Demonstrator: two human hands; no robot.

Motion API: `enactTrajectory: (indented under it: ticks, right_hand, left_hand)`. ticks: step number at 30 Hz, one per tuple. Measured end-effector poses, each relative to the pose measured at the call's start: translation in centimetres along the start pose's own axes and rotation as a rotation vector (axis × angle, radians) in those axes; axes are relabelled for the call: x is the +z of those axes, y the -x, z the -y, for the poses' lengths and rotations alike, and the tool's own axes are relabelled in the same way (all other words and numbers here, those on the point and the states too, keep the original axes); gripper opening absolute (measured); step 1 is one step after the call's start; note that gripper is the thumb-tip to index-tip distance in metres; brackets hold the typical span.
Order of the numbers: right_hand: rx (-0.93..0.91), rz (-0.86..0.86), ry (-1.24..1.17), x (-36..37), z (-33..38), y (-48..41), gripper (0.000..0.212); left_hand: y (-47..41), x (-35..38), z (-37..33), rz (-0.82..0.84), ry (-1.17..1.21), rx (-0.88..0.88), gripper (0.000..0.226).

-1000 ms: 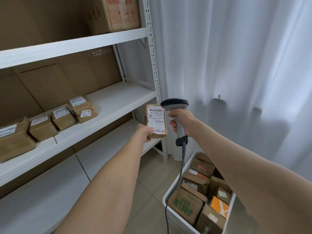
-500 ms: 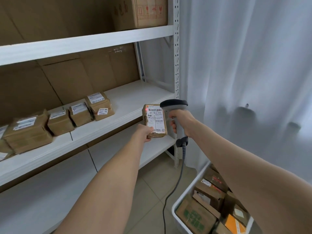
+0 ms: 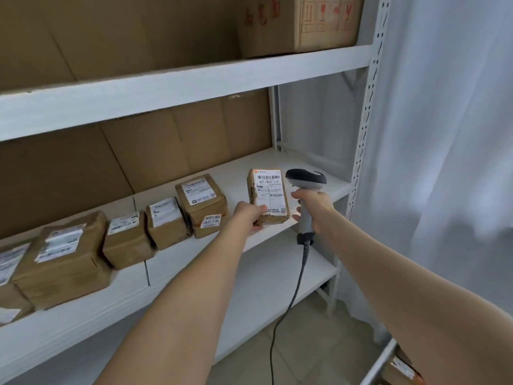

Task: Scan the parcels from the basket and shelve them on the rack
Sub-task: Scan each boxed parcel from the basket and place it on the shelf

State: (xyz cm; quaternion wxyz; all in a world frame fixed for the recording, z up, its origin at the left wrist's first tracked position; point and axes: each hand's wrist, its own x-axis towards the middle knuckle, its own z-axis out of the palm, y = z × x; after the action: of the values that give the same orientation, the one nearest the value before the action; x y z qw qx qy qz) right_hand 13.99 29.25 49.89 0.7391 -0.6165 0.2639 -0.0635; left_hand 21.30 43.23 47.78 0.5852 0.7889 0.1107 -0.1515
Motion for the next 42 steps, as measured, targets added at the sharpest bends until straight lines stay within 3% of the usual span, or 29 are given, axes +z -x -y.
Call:
enactTrajectory:
  ticks: [6, 12, 17, 22, 29, 37, 42]
  right_hand:
    - [0.048, 0.047, 0.011, 5.0, 0.7, -3.1, 0.019]
    - [0.037, 0.214, -0.093, 11.0, 1.1, -1.4, 0.024]
    - [0.051, 0.347, -0.078, 15.3, 0.8, 0.9, 0.030]
    - [0.047, 0.366, -0.029, 18.2, 0.3, 2.4, 0.028]
    - [0.032, 0.275, 0.021, 21.5, -0.7, 1.7, 0.029]
    - [0.034, 0.183, 0.055, 23.8, -2.3, 1.0, 0.038]
    - [0.024, 0.152, 0.052, 23.9, -2.3, 0.9, 0.044]
  left_hand:
    - [-2.3, -3.9, -2.9, -0.053, 0.110, 0.030, 0.027]
    - [-0.8, -9.6, -3.4, -0.243, 0.109, 0.142, 0.031]
    - [0.9, -15.2, -2.3, -0.351, 0.211, 0.123, 0.020]
    - [1.3, -19.9, -0.5, -0.422, 0.218, 0.073, 0.027]
    - [-0.2, -23.6, 1.6, -0.342, 0.174, -0.060, 0.038]
    - [-3.6, -24.2, 2.2, -0.215, 0.106, -0.094, 0.042]
    - [-5.0, -24.3, 2.0, -0.183, -0.097, -0.137, 0.044]
